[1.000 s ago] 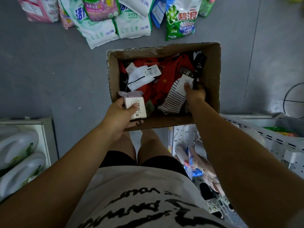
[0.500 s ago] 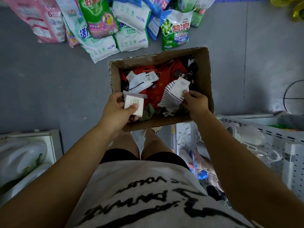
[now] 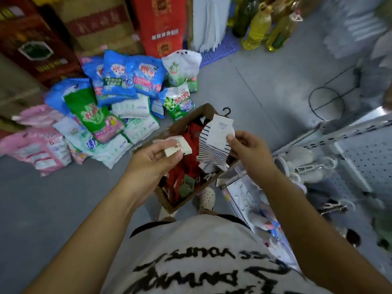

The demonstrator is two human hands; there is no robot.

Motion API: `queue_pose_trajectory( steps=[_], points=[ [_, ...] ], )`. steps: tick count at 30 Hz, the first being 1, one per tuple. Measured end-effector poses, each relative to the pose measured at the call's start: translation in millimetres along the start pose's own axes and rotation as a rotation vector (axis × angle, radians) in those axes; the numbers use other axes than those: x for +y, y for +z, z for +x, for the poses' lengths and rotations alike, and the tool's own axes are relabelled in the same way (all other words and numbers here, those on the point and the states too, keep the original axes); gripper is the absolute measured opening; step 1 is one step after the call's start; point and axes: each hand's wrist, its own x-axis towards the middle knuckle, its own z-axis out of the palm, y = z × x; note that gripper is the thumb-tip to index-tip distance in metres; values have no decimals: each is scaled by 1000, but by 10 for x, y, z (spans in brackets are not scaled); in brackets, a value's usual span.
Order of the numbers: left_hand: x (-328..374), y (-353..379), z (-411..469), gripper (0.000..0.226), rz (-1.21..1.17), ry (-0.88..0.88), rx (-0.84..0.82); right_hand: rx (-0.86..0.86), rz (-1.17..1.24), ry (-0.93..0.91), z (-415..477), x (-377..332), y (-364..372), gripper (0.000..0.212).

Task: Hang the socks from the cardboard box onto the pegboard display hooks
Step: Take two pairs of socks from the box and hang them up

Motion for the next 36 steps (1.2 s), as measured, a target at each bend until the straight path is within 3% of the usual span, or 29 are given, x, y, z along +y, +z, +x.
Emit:
queue_pose_trajectory(
  steps=[9, 11, 13, 18, 27, 32, 36],
  points=[
    [404, 138, -291, 48, 319, 154, -373, 363, 182, -93, -1290, 64, 128, 8],
    [371, 303, -425, 44, 375, 184, -378, 432, 196, -105, -1587, 126, 124, 8],
    [291, 496, -584, 57, 438, 216, -353, 497, 219, -117, -1908, 207, 100, 7],
    [-42, 968, -992, 62, 623, 261, -312, 682, 319, -122, -2725, 493, -6, 7],
    [-1162, 1817, -2113, 72, 924, 273, -668, 929, 541, -60, -4314, 1445, -259, 9],
    [-2109, 2302, -3051, 53, 1036, 153, -1050, 1137, 547, 53, -5590, 2154, -489, 12],
    [-2761, 2668, -3776, 42, 1113, 190, -1164, 1308, 575, 96, -6603, 2646, -674, 8]
  ],
)
